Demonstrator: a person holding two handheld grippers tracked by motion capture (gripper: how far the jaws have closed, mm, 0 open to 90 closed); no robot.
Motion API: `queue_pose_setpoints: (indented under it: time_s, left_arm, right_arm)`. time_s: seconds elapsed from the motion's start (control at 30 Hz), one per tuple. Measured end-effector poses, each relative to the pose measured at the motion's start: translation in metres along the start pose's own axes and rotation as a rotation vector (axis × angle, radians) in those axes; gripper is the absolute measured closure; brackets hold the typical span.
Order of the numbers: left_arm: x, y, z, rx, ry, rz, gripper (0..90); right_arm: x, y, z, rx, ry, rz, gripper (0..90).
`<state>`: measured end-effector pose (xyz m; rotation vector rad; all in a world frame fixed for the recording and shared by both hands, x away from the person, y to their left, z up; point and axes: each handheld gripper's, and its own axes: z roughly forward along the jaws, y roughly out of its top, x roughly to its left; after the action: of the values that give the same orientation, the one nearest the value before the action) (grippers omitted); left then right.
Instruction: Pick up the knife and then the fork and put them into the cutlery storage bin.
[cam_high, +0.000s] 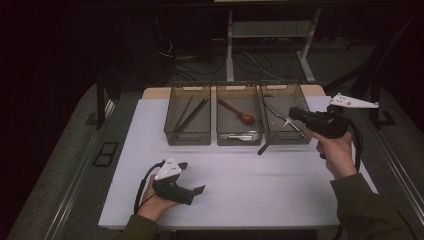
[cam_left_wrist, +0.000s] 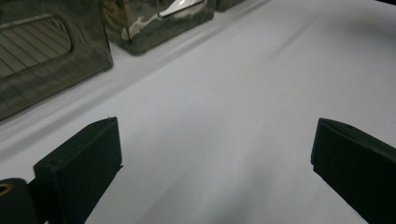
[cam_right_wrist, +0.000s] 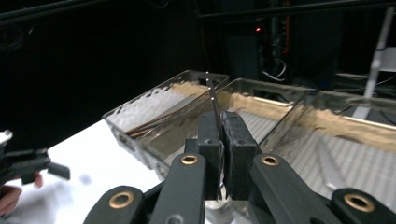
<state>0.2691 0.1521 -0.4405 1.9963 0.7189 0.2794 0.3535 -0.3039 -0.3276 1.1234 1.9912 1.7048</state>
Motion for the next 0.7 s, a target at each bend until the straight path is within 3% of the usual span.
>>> queue_pose_setpoints:
  time_s: [0.23, 0.37, 0.7]
  left_arm:
    - [0.001, 0.001, 0.000, 0.016, 0.004, -0.019, 0.0]
    - [-0.001, 0.001, 0.001, 0.017, 0.003, 0.002, 0.0]
    - [-0.004, 0.001, 0.004, 0.016, -0.018, 0.005, 0.0]
  right_arm:
    - [-0.018, 0.019, -0.007, -0.026, -0.050, 0.006, 86.2]
    - [-0.027, 0.029, -0.010, -0.037, -0.082, 0.008, 86.2]
    - [-0.057, 0.043, -0.011, -0.039, -0.179, 0.034, 86.2]
